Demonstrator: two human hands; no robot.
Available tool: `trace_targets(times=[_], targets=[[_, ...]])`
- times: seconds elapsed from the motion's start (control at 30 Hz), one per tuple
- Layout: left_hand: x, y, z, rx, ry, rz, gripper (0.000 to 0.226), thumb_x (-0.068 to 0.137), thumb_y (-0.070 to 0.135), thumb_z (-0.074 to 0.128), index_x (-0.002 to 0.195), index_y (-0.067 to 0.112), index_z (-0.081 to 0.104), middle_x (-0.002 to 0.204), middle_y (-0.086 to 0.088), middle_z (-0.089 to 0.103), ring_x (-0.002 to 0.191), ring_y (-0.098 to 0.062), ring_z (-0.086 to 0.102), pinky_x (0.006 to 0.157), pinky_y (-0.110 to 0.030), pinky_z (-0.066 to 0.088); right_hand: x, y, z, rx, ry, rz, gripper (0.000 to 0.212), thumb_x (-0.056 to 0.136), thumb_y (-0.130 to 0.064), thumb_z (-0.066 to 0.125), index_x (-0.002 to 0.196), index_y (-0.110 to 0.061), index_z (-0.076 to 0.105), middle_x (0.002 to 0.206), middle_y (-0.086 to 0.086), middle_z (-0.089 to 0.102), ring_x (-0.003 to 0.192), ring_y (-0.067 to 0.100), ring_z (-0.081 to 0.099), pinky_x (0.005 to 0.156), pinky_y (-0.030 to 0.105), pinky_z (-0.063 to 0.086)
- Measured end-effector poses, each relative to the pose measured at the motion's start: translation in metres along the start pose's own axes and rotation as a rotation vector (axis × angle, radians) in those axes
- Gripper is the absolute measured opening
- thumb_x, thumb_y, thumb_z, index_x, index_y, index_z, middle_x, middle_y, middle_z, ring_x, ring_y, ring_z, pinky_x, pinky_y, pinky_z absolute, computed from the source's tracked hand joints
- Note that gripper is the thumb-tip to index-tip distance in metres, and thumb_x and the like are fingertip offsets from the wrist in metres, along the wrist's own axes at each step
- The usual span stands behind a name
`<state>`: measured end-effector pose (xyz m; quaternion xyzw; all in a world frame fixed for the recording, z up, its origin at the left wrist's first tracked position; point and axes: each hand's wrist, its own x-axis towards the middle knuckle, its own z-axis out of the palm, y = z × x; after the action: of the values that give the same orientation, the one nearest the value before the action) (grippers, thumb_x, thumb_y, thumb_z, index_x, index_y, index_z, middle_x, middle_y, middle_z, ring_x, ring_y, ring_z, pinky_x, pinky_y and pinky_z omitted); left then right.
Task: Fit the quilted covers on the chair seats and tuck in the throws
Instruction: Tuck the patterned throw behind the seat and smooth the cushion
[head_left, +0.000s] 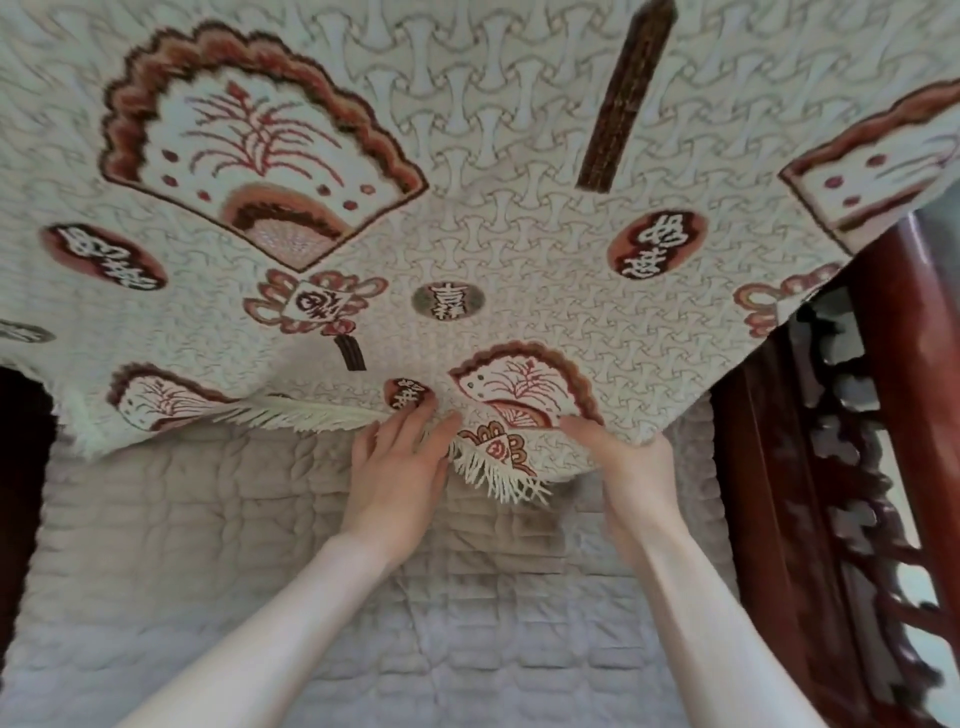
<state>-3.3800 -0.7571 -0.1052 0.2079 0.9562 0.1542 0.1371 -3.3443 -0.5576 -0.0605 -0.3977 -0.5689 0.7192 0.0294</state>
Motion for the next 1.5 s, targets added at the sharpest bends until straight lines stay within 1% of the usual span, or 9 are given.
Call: trace_targets(times=[0.13, 0.33, 0.5, 0.63, 0.73, 0.87, 1.0, 1.2, 1.5], targets=[[-0.002, 0.008, 0.001, 0.043, -0.061, 0.021, 0.050, 0.078, 0.017, 0.079, 0.125, 0.023, 0.063, 0.132, -0.012, 0.059, 0.117, -0.035, 0.058, 0.097, -0.056, 0.039, -0.012, 0.001, -0.023, 0.047, 0.185, -0.030, 0.027, 0.075, 0.004, 0.075, 0.089, -0.018, 0.071, 0.096, -0.007, 0.075, 0.098, 0.013, 0.069, 0.091, 0.034, 0.050], [0.016, 0.014, -0.003, 0.103, -0.236, -0.095, 0.053, 0.103, 0.048, 0.021, 0.153, 0.040, 0.007, 0.163, 0.006, -0.005, 0.149, -0.020, 0.003, 0.116, -0.048, -0.006, 0.009, 0.008, -0.041, -0.523, 0.388, -0.110, 0.052, 0.080, -0.022, 0.078, 0.114, -0.005, 0.043, 0.111, 0.010, 0.054, 0.109, 0.029, 0.054, 0.078, 0.024, 0.033], [0.008, 0.009, 0.005, 0.079, -0.166, -0.082, 0.060, 0.096, 0.059, 0.012, 0.151, 0.038, 0.022, 0.163, 0.004, 0.004, 0.149, -0.019, 0.004, 0.116, -0.045, -0.006, 0.008, 0.018, -0.037, -0.916, 0.448, -0.175, 0.075, 0.082, -0.029, 0.075, 0.140, 0.001, 0.037, 0.140, 0.021, 0.040, 0.128, 0.040, 0.037, 0.100, 0.048, 0.031], [0.006, 0.013, 0.002, 0.123, -0.227, -0.072, 0.069, 0.089, 0.061, 0.000, 0.152, 0.039, 0.017, 0.163, 0.004, 0.000, 0.149, -0.020, -0.002, 0.115, -0.045, -0.008, -0.011, 0.039, -0.033, -1.158, 0.056, -0.501, 0.045, 0.085, -0.034, 0.049, 0.121, -0.009, 0.062, 0.130, 0.012, 0.059, 0.119, 0.034, 0.054, 0.096, 0.044, 0.038], [0.031, 0.017, -0.003, 0.153, -0.260, -0.075, 0.054, 0.102, 0.053, 0.014, 0.153, 0.040, 0.004, 0.163, 0.004, -0.007, 0.149, -0.021, -0.010, 0.115, -0.050, -0.011, 0.018, 0.037, -0.030, -1.350, -0.117, -0.460, 0.062, 0.089, -0.044, 0.037, 0.144, -0.016, 0.044, 0.155, 0.005, 0.035, 0.143, 0.024, 0.029, 0.112, 0.038, 0.015], [0.043, 0.020, 0.000, 0.175, -0.233, -0.070, 0.057, 0.100, 0.053, 0.007, 0.154, 0.035, 0.003, 0.163, -0.001, 0.001, 0.149, -0.025, -0.003, 0.115, -0.052, -0.010, 0.057, 0.016, -0.029, -1.484, -0.142, -0.414, 0.059, 0.101, -0.045, 0.032, 0.154, -0.023, 0.018, 0.162, -0.002, 0.012, 0.150, 0.021, 0.001, 0.116, 0.038, -0.003], [0.020, 0.034, 0.011, 0.183, -0.250, 0.028, 0.070, 0.090, 0.054, -0.003, 0.154, 0.032, 0.015, 0.163, -0.001, 0.001, 0.149, -0.024, -0.002, 0.115, -0.051, -0.006, 0.038, 0.026, -0.027, -1.542, -0.158, -0.576, 0.060, 0.095, -0.045, 0.032, 0.144, -0.011, 0.044, 0.153, 0.009, 0.038, 0.142, 0.027, 0.032, 0.111, 0.039, 0.009], [0.058, 0.032, 0.009, 0.174, -0.275, -0.044, 0.052, 0.103, 0.047, 0.014, 0.153, 0.037, 0.009, 0.163, 0.003, 0.003, 0.148, -0.029, 0.002, 0.116, -0.059, -0.004, 0.069, 0.012, -0.029, -1.647, -0.317, -0.396, 0.059, 0.101, -0.050, 0.019, 0.155, -0.030, 0.007, 0.163, -0.008, 0.002, 0.149, 0.016, -0.005, 0.117, 0.044, -0.007], [0.046, 0.026, 0.016, 0.183, -0.278, -0.081, 0.059, 0.098, 0.054, 0.003, 0.151, 0.033, -0.016, 0.163, 0.005, -0.004, 0.149, -0.025, -0.008, 0.115, -0.057, -0.004, 0.058, 0.027, -0.031, -1.662, -0.239, -0.435, 0.070, 0.093, -0.056, 0.013, 0.155, -0.023, 0.015, 0.162, -0.001, 0.015, 0.149, 0.029, 0.008, 0.116, 0.045, -0.005]])
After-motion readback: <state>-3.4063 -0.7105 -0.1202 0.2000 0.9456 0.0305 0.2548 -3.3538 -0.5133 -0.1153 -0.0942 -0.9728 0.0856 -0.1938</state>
